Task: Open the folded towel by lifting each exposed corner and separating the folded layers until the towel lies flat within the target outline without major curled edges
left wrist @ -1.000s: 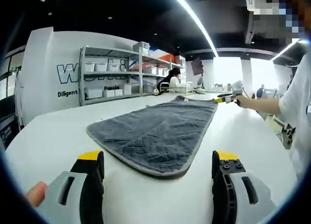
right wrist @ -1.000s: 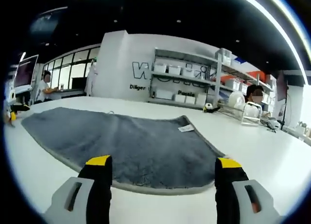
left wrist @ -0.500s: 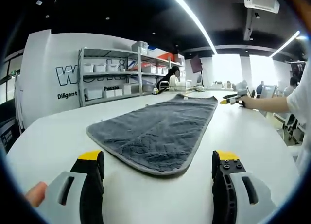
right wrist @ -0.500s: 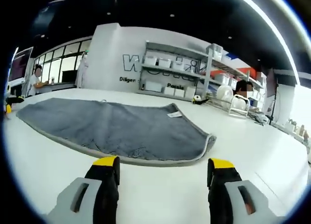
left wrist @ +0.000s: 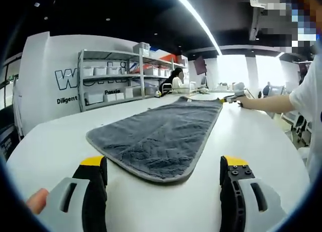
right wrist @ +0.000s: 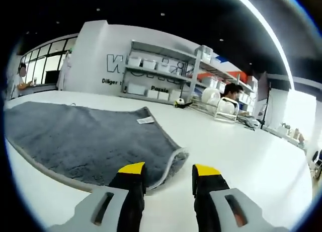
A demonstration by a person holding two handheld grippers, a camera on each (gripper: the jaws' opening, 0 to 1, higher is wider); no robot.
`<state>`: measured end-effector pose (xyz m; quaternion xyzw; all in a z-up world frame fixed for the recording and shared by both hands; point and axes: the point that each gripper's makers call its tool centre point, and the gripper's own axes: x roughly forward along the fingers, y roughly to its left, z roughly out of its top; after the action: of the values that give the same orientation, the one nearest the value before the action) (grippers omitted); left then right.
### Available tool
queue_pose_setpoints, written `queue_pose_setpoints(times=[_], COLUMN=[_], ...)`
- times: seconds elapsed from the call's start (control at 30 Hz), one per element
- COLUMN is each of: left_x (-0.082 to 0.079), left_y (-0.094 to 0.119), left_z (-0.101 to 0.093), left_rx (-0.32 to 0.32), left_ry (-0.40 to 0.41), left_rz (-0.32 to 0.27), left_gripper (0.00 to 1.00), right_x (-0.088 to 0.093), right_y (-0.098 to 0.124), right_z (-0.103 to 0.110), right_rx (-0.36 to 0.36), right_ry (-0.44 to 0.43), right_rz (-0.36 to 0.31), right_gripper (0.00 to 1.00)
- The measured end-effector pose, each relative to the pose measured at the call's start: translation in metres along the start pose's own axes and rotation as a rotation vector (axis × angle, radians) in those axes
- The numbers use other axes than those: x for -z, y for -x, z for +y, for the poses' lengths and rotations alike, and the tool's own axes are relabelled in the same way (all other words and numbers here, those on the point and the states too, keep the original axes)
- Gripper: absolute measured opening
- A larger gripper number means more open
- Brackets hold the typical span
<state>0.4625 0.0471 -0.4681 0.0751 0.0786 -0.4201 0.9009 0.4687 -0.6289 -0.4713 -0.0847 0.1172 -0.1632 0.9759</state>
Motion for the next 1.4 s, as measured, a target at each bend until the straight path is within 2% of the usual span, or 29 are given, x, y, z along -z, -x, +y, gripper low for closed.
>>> queue_pose_setpoints(times=[0.2, 0.3, 0.4, 0.5, 0.8, 0.93, 1.07, 1.23, 1.3, 1.4], left_x=[-0.001, 0.002, 0.003, 0.003, 0.003, 0.003, 0.002, 0.002, 0.002, 0.002], left_y=[0.001, -0.001, 0.000, 0.001, 0.003, 0.004, 0.005, 0.004, 0.005, 0.005], left_z=[-0.003, -0.007, -0.007, -0.005, -0.004, -0.003, 0.001, 0.003, 0.006, 0.008], left_rx=[0.008, 0.016, 0.017, 0.009, 0.006, 0.002, -0.007, -0.009, -0.015, -0.021], left_ry=[0.012, -0.001, -0.006, 0.001, 0.011, 0.011, 0.021, 0.020, 0.024, 0.030], left_rz=[-0.005, 0.009, 0.013, 0.013, 0.014, 0.013, 0.008, 0.009, 0.007, 0.006], left_gripper=[0.91, 0.91, 0.91, 0.91, 0.91, 0.91, 0.91, 0.91, 0.91, 0.91], right_x=[0.003, 0.004, 0.011, 0.012, 0.023, 0.026, 0.020, 0.007, 0.003, -0.003], right_y=[-0.014, -0.015, -0.013, -0.011, -0.004, -0.002, 0.002, 0.009, 0.015, 0.025], right_z=[-0.015, -0.019, -0.022, -0.020, -0.034, -0.034, -0.034, -0.040, -0.036, -0.022], right_rx=[0.006, 0.018, 0.028, 0.028, 0.102, 0.108, 0.109, 0.118, 0.094, 0.025], right_ry=[0.038, 0.053, 0.055, 0.064, 0.063, 0.057, 0.043, -0.051, -0.105, -0.125], right_rz=[0.013, 0.015, 0.044, 0.049, 0.101, 0.113, 0.073, -0.024, -0.064, -0.103], right_gripper=[0.24, 0.17, 0.09, 0.08, 0.00, 0.00, 0.00, 0.01, 0.04, 0.14])
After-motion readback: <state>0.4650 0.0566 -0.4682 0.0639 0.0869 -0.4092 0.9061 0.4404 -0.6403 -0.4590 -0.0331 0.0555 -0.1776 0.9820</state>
